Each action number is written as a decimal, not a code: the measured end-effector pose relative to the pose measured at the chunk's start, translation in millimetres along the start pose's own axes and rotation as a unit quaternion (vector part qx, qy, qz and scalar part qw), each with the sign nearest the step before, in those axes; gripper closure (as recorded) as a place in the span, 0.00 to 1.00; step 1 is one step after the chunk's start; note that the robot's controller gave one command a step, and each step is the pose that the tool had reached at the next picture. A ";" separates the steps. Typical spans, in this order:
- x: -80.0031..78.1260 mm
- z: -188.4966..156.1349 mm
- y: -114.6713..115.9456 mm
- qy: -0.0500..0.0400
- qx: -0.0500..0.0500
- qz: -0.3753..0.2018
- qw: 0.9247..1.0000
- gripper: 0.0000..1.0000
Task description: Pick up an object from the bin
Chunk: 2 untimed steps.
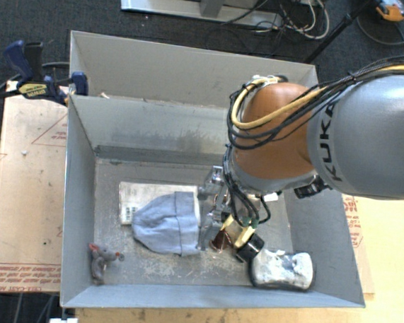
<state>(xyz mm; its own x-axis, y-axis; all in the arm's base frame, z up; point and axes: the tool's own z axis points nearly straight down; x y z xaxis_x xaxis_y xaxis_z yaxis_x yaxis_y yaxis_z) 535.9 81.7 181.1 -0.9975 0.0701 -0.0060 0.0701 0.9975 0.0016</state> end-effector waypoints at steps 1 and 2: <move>-6.3 40.9 -14.1 -0.002 -0.001 0.019 1.000 0.00; 19.8 96.6 -9.5 0.001 0.001 0.056 0.998 0.00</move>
Offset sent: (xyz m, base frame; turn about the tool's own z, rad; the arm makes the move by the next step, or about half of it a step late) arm -0.0307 0.0001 -0.1106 0.1259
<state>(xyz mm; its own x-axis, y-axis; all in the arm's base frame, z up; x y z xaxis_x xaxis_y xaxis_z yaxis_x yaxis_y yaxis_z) 516.1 73.7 84.4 -0.9833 0.1819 -0.0031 0.1818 0.9833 0.0006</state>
